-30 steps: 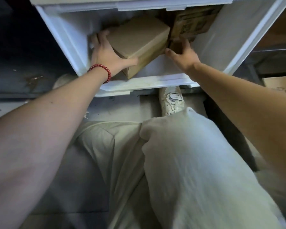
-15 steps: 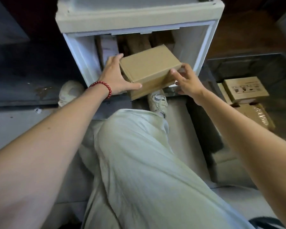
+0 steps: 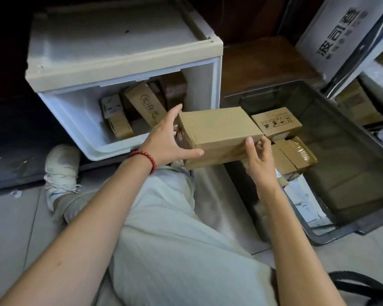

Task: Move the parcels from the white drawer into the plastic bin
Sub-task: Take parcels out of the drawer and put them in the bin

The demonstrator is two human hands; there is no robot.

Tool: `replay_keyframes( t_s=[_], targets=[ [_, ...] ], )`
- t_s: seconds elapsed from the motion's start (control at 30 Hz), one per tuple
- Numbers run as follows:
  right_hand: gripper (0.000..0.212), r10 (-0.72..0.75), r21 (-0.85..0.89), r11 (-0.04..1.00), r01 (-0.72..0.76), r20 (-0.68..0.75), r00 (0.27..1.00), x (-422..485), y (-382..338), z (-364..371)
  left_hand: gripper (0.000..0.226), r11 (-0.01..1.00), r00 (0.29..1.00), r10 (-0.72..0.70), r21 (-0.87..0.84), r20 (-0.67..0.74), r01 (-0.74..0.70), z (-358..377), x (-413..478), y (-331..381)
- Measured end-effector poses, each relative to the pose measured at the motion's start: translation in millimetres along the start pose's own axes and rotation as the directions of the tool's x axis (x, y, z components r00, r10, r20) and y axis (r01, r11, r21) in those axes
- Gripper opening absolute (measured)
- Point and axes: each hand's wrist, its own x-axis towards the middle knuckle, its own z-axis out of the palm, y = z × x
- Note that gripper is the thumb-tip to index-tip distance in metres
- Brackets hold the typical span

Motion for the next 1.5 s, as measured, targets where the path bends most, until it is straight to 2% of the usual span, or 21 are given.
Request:
replay_keyframes(
  t_s=[0.1,0.27,0.4,0.5,0.6,0.7,0.8,0.97,1.03,1.17,1.3,1.43,1.5],
  targets=[
    [0.029,0.078,0.059,0.995,-0.077,-0.023,0.997,4.0,0.0,-7.0,0.129,0.996,0.994,0.043,0.073,0.097,-0.050,0.5,0.0,6.4],
    [0.055,0.189,0.120,0.977,-0.178,-0.082,0.979,6.2,-4.8,-8.9,0.137,0.964,0.969,0.096,0.222,0.229,-0.148,2.8,4.0,8.9],
    [0.050,0.224,0.093,0.972,-0.214,-0.124,0.967,6.7,-7.5,-9.8,0.135,0.946,0.955,0.100,0.271,0.279,-0.178,4.3,8.2,2.7],
    [0.046,0.228,0.037,0.974,-0.226,-0.114,0.967,8.5,-7.8,-9.3,0.118,0.966,0.967,0.115,0.204,0.226,-0.162,4.1,7.2,2.0],
    [0.047,0.201,-0.011,0.979,-0.203,-0.093,0.975,10.9,-10.1,-7.7,0.097,0.993,0.987,0.109,0.039,0.118,-0.114,2.6,6.4,2.7],
    [0.051,0.180,-0.006,0.984,-0.181,-0.080,0.980,10.8,-13.4,-5.7,0.067,0.990,0.995,0.104,-0.091,0.000,-0.104,-0.3,5.1,2.7],
    [0.055,0.214,0.048,0.976,-0.211,-0.082,0.973,12.1,-15.1,-2.5,0.046,0.994,0.995,0.093,-0.062,-0.025,-0.094,-1.1,5.4,2.1],
    [0.049,0.219,0.118,0.971,-0.209,-0.080,0.972,10.2,-17.5,-4.3,0.034,0.998,1.000,0.015,0.066,-0.002,-0.015,0.0,6.5,1.2],
    [0.043,0.185,0.132,0.976,-0.176,-0.058,0.981,9.8,-17.8,-6.6,0.033,0.996,1.000,0.002,0.093,-0.011,-0.001,-0.5,7.7,1.5],
    [0.048,0.144,0.168,0.976,-0.139,-0.021,0.989,10.1,-16.2,-10.8,0.040,0.993,0.999,-0.024,0.114,-0.027,0.027,-1.1,11.8,-0.8],
    [0.028,0.111,0.259,0.960,-0.102,-0.021,0.994,10.8,-16.8,-14.1,0.046,0.983,0.997,-0.078,0.167,-0.027,0.081,-0.3,13.8,1.0],
    [0.038,0.075,0.281,0.957,-0.065,-0.023,0.997,13.5,-18.8,-15.4,0.054,0.963,0.997,-0.069,0.260,-0.017,0.071,5.5,15.8,13.7],
    [0.054,0.068,0.318,0.946,-0.060,-0.012,0.998,13.2,-15.1,-19.4,0.060,0.954,0.999,-0.041,0.297,-0.002,0.039,11.5,19.6,20.9]
  ],
)
